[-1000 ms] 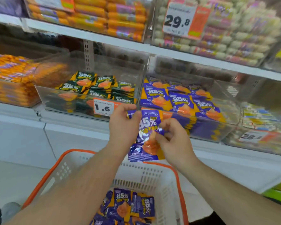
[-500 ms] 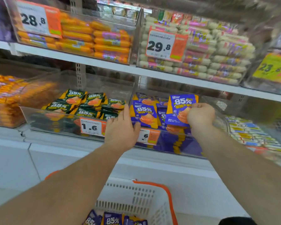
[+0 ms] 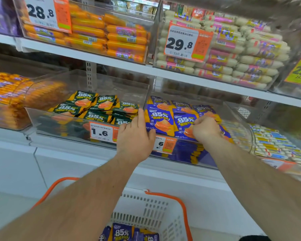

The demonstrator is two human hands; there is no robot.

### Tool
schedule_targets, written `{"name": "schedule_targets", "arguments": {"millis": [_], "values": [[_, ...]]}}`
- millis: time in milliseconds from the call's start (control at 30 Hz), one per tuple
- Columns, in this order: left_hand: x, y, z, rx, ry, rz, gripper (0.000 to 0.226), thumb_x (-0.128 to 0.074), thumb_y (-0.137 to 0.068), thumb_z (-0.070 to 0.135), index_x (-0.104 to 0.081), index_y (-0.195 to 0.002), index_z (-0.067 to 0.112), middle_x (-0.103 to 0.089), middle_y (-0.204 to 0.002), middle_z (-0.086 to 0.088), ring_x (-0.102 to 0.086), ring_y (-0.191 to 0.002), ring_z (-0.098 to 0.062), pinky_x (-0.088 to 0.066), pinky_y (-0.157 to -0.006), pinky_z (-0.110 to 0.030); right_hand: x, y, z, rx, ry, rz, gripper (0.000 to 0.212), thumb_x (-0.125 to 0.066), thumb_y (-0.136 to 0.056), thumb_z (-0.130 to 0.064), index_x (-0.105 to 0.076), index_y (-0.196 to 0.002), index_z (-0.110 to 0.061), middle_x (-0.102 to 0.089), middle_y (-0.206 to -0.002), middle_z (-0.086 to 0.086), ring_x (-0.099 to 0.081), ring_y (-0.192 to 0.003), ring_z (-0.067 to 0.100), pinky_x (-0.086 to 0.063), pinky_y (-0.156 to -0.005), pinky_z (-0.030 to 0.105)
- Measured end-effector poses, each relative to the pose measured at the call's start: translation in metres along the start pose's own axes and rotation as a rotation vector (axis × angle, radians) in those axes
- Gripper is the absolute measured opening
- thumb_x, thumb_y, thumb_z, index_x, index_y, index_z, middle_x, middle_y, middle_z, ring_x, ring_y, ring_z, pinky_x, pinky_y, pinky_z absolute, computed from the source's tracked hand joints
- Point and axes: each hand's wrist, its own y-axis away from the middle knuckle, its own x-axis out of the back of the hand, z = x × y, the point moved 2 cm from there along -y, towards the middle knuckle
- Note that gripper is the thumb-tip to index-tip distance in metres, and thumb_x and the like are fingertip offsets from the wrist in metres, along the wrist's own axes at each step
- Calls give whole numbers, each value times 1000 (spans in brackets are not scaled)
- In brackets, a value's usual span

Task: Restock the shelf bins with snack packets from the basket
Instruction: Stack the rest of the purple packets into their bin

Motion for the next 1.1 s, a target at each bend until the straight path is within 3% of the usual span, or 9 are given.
{"name": "schedule_targets", "arguments": {"millis": [233,300,433,500,567,733,867,1000,1100], "values": [[-2,-1,0,-17,26,7,76,-36,-98,50,-2,-154,10,-46,-146,-3,-49,-126,-24,-28,-110,-39,-1,2,6,28,132,11,18,-63,-88,-25,-66,-106,-25,-59,-125,7,-55,-113,31,-47,-94,40],[-2,-4,-1,-27,94,-18,76,-37,-99,48,-3,-153,9,-36,-153,-6,-40,-135,-24,-21,-115,-39,2,12,4,103,211,142,19,-65,-84,-24,-69,-102,-23,-56,-123,9,-52,-114,34,-45,-96,42],[10,11,-13,-94,309,135,65,-49,-92,37,-35,-143,0,-33,-151,-18,-33,-137,-33,-27,-113,-45,-5,58,-9,801,80,544,16,-53,-65,-5,-63,-78,-9,-56,-86,16,-55,-83,39,-42,-69,43],[8,40,-28,-123,364,269,56,-50,-85,33,-49,-130,1,-46,-133,-17,-45,-122,-33,-37,-99,-43,-31,89,-15,1036,6,389,10,-48,-65,-9,-56,-70,-9,-53,-73,12,-51,-72,33,-38,-63,39],[-7,75,-48,-86,388,199,47,-52,-84,29,-53,-124,5,-50,-123,-14,-51,-109,-31,-40,-88,-41,-65,116,-15,1087,-55,177,8,-45,-65,-12,-53,-67,-10,-52,-66,7,-48,-67,29,-35,-61,35],[-64,142,-103,274,404,-501,43,-52,-94,18,-45,-136,17,-55,-123,0,-57,-96,-18,-49,-84,-37,-175,156,38,648,148,-515,13,-57,-78,-6,-54,-75,-19,-61,-83,3,-57,-80,27,-47,-67,34],[-93,180,-133,391,342,-816,37,-49,-97,20,-47,-134,19,-59,-117,1,-60,-91,-17,-53,-78,-35,-247,189,109,202,260,-894,17,-50,-90,-6,-52,-73,-11,-52,-74,8,-51,-70,22,-42,-62,32],[-113,200,-154,444,284,-932,32,-45,-99,25,-52,-130,19,-60,-125,-3,-59,-97,-21,-53,-85,-38,-278,219,165,-191,297,-996,35,-66,-85,-17,-37,-64,-15,-33,-58,2,-32,-49,16,-26,-47,29],[-126,205,-164,501,283,-957,34,-45,-100,28,-50,-132,20,-58,-128,-2,-59,-98,-21,-53,-83,-38,-291,230,187,-427,303,-903,29,-59,-93,-35,-53,-99,-7,-47,-71,2,-39,-52,12,-27,-42,25]]}}
